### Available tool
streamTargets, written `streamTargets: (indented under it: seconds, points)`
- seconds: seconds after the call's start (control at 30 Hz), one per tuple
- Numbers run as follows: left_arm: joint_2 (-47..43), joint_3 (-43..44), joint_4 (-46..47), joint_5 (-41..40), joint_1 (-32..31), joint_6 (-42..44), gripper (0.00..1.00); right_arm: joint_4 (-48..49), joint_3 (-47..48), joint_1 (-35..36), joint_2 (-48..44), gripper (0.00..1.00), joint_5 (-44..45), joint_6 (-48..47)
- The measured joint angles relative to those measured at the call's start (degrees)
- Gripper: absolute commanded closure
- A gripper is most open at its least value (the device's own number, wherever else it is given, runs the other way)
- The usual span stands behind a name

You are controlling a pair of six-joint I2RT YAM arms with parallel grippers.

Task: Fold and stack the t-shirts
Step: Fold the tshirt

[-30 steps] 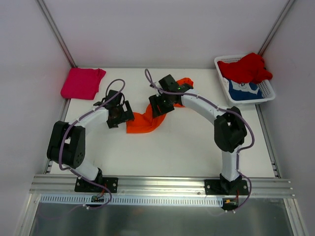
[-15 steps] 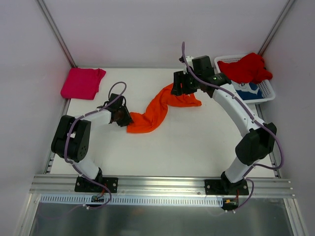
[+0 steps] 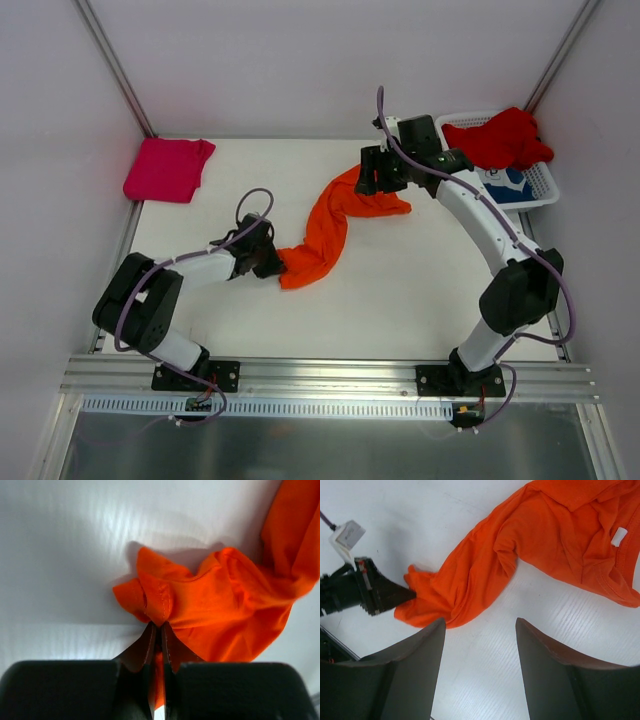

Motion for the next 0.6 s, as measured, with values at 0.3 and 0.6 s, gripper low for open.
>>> streamTargets:
  seconds: [0.3,0.6]
  points:
    - [-11.02,-9.84,-2.14,-4.24,-13.25,-10.93,1.0,0.02,2.29,-1.92,3.96,0.38,-1.01,0.35]
    - [-13.33,-11.32,-5.51,-10.95,-32.46,-24.81,1.0,0.11,4.87,-3.43,6.27,0.38,-1.6,0.66]
